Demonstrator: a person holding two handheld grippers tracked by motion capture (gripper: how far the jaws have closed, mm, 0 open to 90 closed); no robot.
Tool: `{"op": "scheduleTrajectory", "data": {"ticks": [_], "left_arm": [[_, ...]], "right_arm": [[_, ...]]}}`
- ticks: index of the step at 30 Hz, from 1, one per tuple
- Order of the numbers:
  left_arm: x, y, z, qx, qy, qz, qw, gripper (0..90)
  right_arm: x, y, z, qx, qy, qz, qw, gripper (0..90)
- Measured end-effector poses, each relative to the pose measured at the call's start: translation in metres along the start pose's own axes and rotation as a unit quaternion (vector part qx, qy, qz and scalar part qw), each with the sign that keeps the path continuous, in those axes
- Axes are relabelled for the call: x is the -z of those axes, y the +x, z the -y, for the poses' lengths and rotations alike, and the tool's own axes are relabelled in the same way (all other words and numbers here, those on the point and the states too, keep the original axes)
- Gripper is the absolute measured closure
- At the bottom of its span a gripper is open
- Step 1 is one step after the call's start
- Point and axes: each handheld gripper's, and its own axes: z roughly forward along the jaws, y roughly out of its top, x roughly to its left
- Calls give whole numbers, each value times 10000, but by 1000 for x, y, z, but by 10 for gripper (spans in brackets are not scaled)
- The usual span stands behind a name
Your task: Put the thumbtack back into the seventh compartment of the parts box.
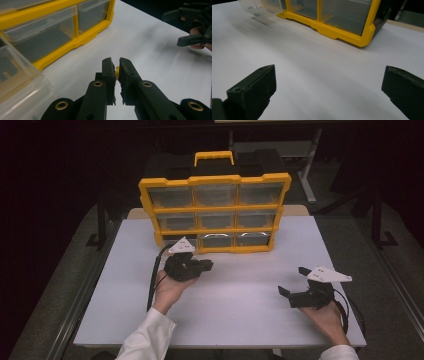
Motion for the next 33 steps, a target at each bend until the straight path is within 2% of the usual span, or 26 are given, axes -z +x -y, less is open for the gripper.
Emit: {"op": "scheduleTrajectory", "data": {"ticks": [3, 5, 9, 14, 21, 23, 27, 33], "left_arm": [[6, 10, -4, 47, -21, -129, 9999, 831], [6, 10, -4, 47, -21, -129, 9999, 831], [13, 19, -7, 82, -98, -271, 9996, 831], [20, 31, -10, 264, -294, -284, 9988, 831], [33, 51, -14, 480, -462, -527, 9964, 831], [36, 54, -15, 456, -417, -695, 9957, 831], [40, 60, -13, 547, -442, -888, 9936, 831], [42, 68, -12, 623, -460, -986, 9921, 831]], "right_arm": [[0, 0, 0, -18, 1, 1, 10000, 0], [0, 0, 0, -19, 0, 1, 10000, 0], [0, 0, 0, -15, 4, 2, 10000, 0], [0, 0, 0, -19, 14, 0, 10000, 0], [0, -1, 1, -19, 13, -1, 10000, 0], [0, -1, 1, -12, 8, 2, 10000, 0], [0, -1, 1, -5, 21, 10, 10000, 0], [-1, 0, 1, -10, 22, 4, 10000, 0]]}}
